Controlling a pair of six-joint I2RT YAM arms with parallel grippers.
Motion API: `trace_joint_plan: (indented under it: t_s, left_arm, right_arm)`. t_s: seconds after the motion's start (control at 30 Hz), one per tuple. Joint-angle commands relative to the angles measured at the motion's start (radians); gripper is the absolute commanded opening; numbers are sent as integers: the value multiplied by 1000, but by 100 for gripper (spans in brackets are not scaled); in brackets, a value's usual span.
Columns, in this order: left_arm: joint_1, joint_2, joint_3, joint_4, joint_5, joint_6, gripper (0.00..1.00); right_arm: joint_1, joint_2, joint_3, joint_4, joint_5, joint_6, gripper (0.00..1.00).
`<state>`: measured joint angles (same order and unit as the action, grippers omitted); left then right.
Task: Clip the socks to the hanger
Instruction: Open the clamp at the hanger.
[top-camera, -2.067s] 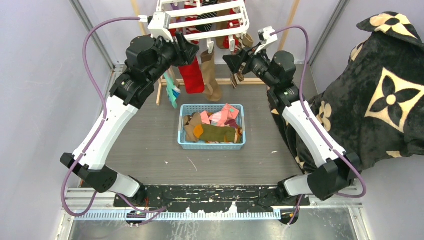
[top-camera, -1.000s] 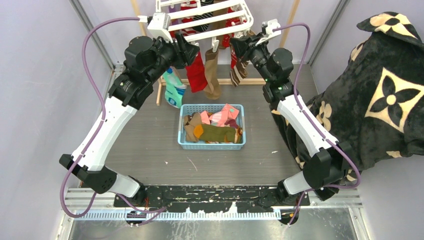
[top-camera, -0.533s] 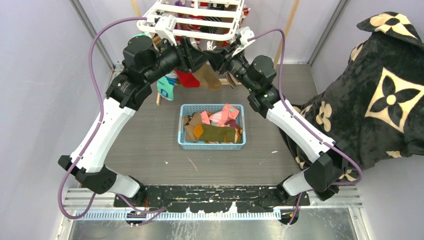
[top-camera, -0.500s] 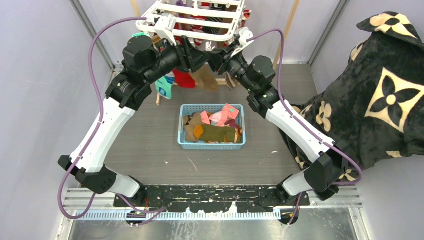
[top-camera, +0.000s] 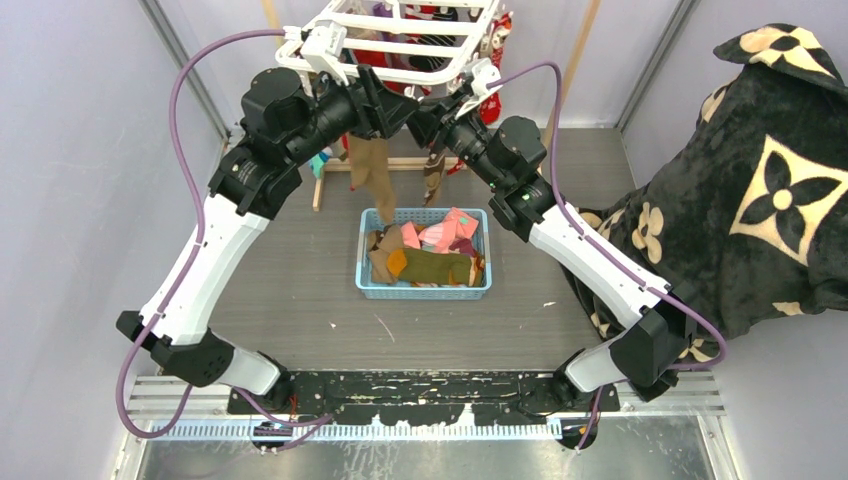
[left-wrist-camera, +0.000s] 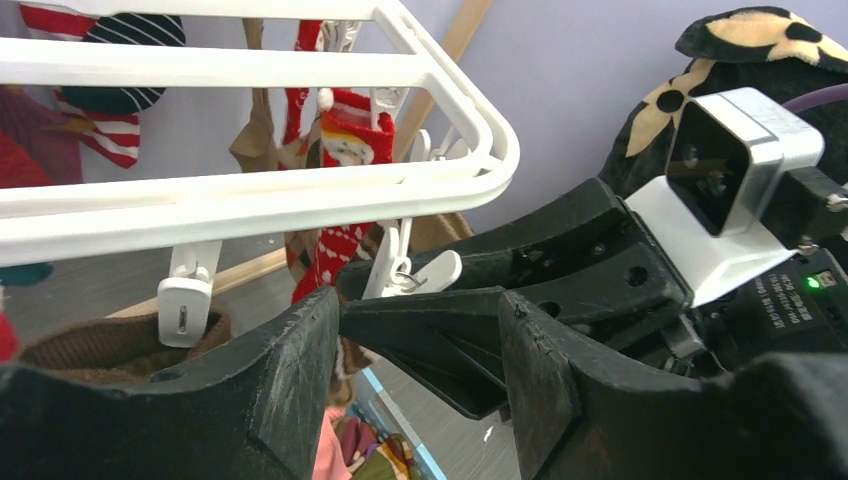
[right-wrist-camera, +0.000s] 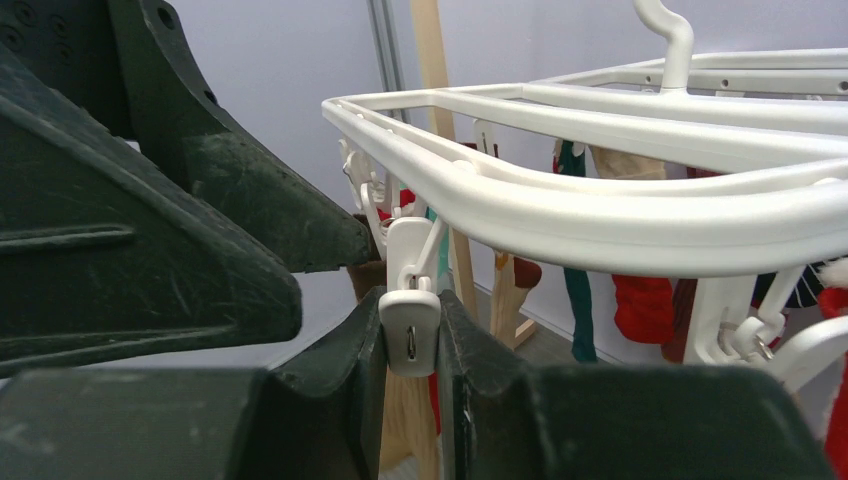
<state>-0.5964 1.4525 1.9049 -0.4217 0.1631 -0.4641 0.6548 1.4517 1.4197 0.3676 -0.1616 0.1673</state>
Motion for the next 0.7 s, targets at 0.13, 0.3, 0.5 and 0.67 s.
trace_joint_plan:
  t_s: [0.13,0.3,0.5,0.67]
  left_arm:
    - [-2,37,49,52,9,18,59]
    - [-3,57,66,56,55,5,55]
    - [-3,68,74,56,73,22,53]
    - [-2,77,66,65,62,45,49]
  right_arm:
    - [15,-54,17,65,-28,35,1]
    - [16,-49,32,48,-52,40,1]
    - [17,-42,49,41,-75,55,1]
    - [17,-36,67,28,-96,76,1]
